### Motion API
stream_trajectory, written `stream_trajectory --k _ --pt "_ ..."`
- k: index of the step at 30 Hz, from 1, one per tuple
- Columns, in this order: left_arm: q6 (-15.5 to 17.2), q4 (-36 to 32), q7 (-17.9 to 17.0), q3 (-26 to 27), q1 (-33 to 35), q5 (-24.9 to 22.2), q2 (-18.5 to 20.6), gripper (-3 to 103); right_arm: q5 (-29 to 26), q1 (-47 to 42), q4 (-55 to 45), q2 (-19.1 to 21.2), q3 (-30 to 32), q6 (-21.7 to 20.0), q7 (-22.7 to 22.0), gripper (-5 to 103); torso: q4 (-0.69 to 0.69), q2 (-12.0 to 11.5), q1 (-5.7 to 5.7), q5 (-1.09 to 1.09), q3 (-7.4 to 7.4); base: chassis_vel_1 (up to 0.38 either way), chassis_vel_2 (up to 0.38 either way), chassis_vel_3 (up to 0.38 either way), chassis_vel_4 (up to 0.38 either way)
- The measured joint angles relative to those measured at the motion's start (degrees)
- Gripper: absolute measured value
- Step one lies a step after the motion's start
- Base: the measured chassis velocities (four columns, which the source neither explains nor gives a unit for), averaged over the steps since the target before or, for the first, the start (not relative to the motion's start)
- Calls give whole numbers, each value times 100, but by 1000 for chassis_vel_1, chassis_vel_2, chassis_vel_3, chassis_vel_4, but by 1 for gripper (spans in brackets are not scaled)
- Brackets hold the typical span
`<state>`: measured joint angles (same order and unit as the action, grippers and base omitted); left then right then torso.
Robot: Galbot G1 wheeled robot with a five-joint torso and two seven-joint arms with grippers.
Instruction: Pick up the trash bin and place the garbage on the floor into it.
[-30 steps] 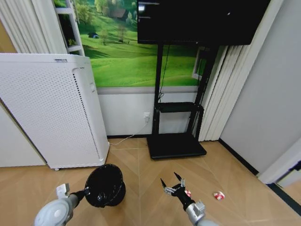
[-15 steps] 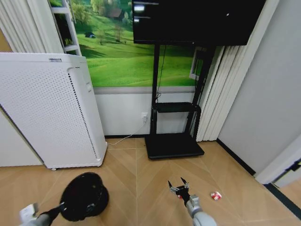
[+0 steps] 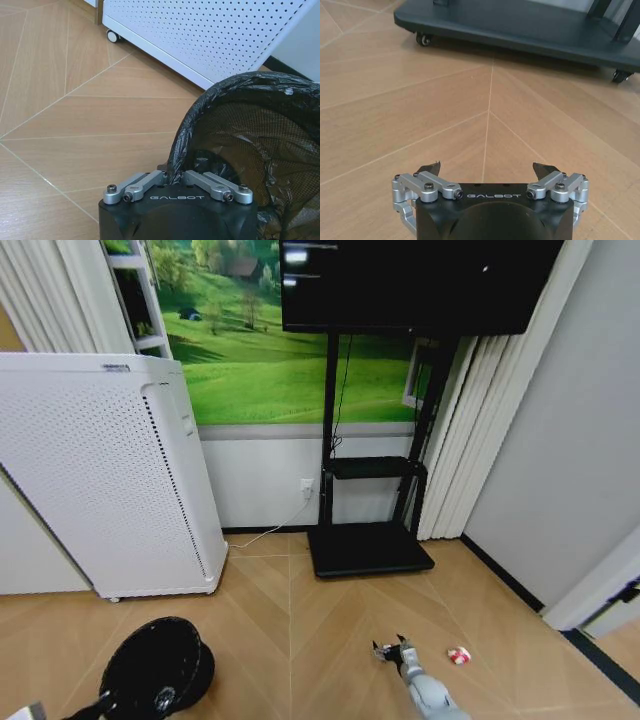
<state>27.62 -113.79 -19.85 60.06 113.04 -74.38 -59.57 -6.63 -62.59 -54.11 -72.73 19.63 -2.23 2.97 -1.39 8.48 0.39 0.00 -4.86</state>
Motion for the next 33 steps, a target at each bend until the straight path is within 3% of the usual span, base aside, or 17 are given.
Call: stream_trajectory --k 6,19,24,33 --pt "8 -94 -26 -34 -12 13 -42 0 38 176 373 -9 15 -28 -5 100 0 0 0 1 0 0 0 0 0" --pt "-72 -37 -110 -265 -185 50 42 0 -14 -166 208 3 211 -95 87 103 0 0 0 0 0 0 0 0 0" --pt "-125 -46 -112 -269 -173 30 69 0 -4 -126 340 -37 173 -86 97 98 0 0 0 0 0 0 0 0 0" --pt "-146 -41 -130 -361 -228 46 90 0 -37 130 670 -83 166 -40 90 102 0 0 0 0 0 0 0 0 0"
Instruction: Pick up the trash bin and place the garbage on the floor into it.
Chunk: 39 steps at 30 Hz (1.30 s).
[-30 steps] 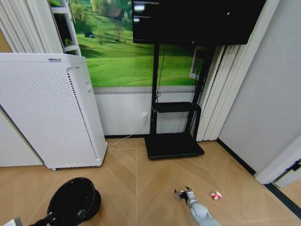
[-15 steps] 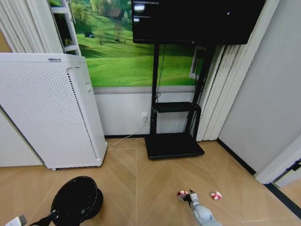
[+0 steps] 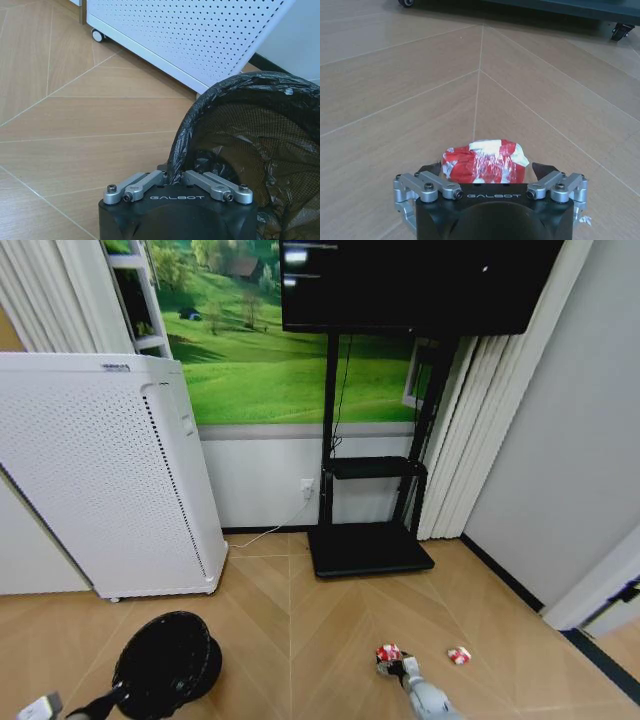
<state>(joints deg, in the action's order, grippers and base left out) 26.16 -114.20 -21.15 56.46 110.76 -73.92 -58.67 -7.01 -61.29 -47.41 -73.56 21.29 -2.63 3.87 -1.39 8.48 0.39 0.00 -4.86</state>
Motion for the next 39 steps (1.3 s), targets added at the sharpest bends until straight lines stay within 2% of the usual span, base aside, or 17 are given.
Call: stream_trajectory --k 7,10,11,13,14,19,36,39 --pt "-19 37 -7 -11 -47 -5 42 0 20 44 68 10 -45 31 8 95 0 0 0 0 0 0 0 0 0" --pt "-23 67 -12 -22 -82 -14 70 0 24 54 85 -2 -77 35 8 81 0 0 0 -1 0 0 0 0 0" --pt "-23 67 -12 -22 -82 -14 70 0 24 54 85 -2 -77 35 8 81 0 0 0 -1 0 0 0 0 0" --pt "-27 84 -17 -38 -110 -19 81 0 26 54 86 -5 -90 46 9 70 -1 0 0 -2 0 0 0 0 0" --pt "-27 84 -17 -38 -110 -19 81 0 26 54 86 -5 -90 46 9 70 -1 0 0 -2 0 0 0 0 0" --pt "-37 133 -24 -97 -160 -15 92 0 33 51 78 -6 -98 62 9 57 0 2 0 -2 0 0 0 0 0" --pt "-45 179 -42 -148 -237 -14 138 0 -10 -67 -92 25 -67 37 3 54 0 1 0 1 0 0 0 0 0" --pt "-48 181 -68 -271 -333 -2 229 0 -109 -302 -672 139 37 -26 0 54 1 1 0 2 0 0 0 0 0"
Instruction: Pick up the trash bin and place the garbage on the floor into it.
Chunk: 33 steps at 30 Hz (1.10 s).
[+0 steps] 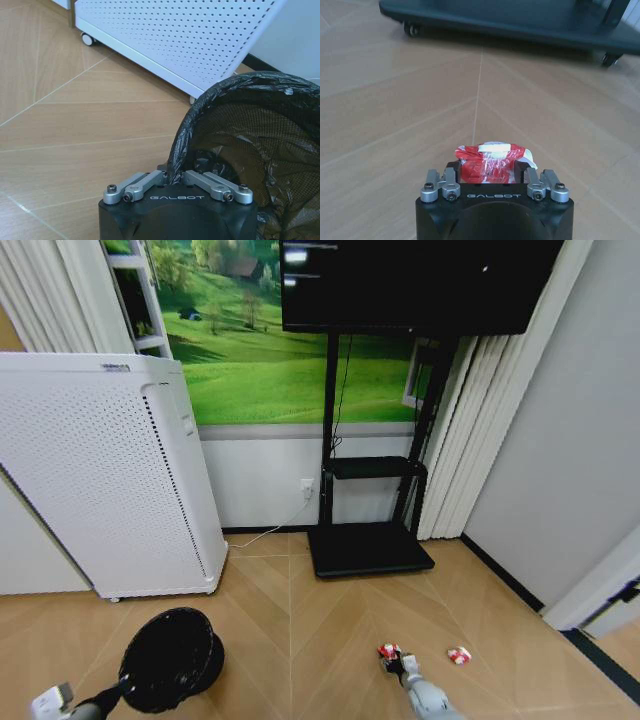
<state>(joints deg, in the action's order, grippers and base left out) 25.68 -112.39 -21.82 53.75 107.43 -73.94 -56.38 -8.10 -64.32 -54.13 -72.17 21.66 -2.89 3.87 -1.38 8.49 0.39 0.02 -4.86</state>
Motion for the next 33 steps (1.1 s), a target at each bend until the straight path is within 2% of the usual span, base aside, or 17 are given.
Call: stream_trajectory --k 1,3,4,7,9,13,14,17,21,23,26,28,29,30,31,32,33 --pt "0 0 0 0 0 0 0 0 0 0 0 0 0 0 0 54 0 0 0 0 0 0 0 0 0" --pt "0 -9 -152 -314 -378 122 154 0 -78 -519 -1017 201 183 -20 4 52 -1 0 0 0 0 0 0 0 0" --pt "0 -9 -152 -314 -378 122 154 0 -78 -519 -1017 201 183 -20 4 52 -1 0 0 0 0 0 0 0 0" --pt "9 4 -298 -822 -984 213 446 0 -222 -1108 -2264 407 416 -84 6 52 -1 0 0 -1 0 0 0 0 0" --pt "8 21 -333 -976 -1150 229 525 0 -268 -1221 -2501 453 458 -111 7 52 -1 0 0 0 0 0 0 0 0" --pt "66 202 -473 -1860 -2005 257 874 0 -488 -1775 -3801 652 576 -286 -29 52 -2 -1 0 -1 0 0 0 0 0" --pt "66 202 -473 -1860 -2005 257 874 0 -488 -1775 -3801 652 576 -286 -29 52 -2 -1 0 -1 0 0 0 0 0" --pt "127 410 -505 -2655 -2642 243 1099 0 -825 -2199 -4857 580 637 -413 -87 52 -2 -1 1 -3 -1 0 0 0 0" --pt "182 457 -376 -3094 -2863 322 1124 0 -1408 -2557 -5629 653 477 -380 -53 52 -3 -1 0 -2 0 0 0 0 0" --pt "184 458 -335 -3143 -2856 360 1102 0 -1453 -2589 -5741 715 404 -346 -25 52 -2 -1 0 -2 0 0 0 0 0" --pt "162 547 -197 -3476 -3022 390 1006 0 -1279 -2745 -5962 782 290 -204 107 52 4 -1 0 -1 0 0 0 0 0" --pt "80 690 -107 -4052 -3437 368 910 0 -885 -2873 -6049 622 339 -9 284 52 0 -1 0 -3 0 0 0 0 0" --pt "80 690 -107 -4052 -3437 368 910 0 -885 -2873 -6049 622 339 -9 284 52 0 -1 0 -3 0 0 0 0 0" --pt "41 750 -72 -4256 -3591 370 883 0 -837 -2896 -6066 588 350 33 311 52 -2 -1 0 -1 1 0 0 0 0" --pt "-83 971 2 -4829 -4042 408 783 0 -833 -3001 -6144 556 358 129 393 52 -4 -2 1 -1 0 0 0 0 0" --pt "-83 971 2 -4829 -4042 408 783 0 -833 -3001 -6144 556 358 129 393 52 -4 -2 1 -1 0 0 0 0 0" --pt "-117 1114 16 -5121 -4284 426 707 0 -847 -3061 -6192 576 364 208 467 52 -3 -1 0 -3 0 0 0 0 0"
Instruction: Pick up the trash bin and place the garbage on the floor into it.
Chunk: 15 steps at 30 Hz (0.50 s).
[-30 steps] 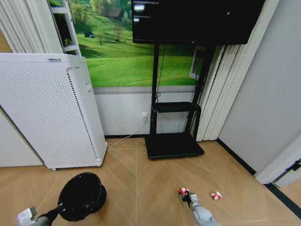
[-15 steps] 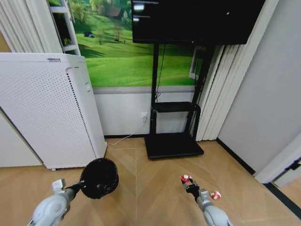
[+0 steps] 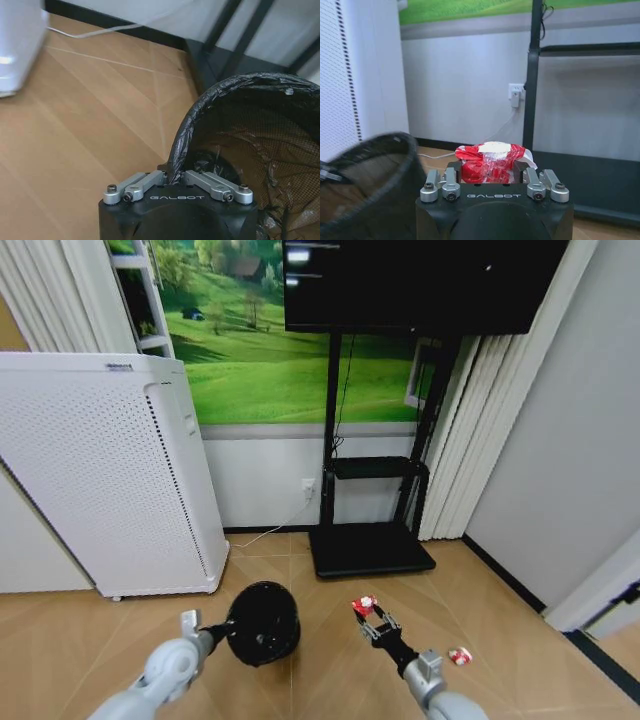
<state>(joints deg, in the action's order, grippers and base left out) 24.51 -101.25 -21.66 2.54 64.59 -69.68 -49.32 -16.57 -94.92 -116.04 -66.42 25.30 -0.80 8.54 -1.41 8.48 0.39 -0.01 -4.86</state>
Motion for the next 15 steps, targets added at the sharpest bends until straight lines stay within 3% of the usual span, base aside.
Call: stream_trajectory --k 11,15 --pt "-73 1039 9 -1750 -1425 55 -691 0 219 -219 -386 0 -77 573 427 52 1 0 0 2 0 0 0 0 0" --pt "29 1108 13 -2022 -1643 41 -766 0 310 -234 -397 25 -173 696 523 52 0 0 0 1 0 0 0 0 0"
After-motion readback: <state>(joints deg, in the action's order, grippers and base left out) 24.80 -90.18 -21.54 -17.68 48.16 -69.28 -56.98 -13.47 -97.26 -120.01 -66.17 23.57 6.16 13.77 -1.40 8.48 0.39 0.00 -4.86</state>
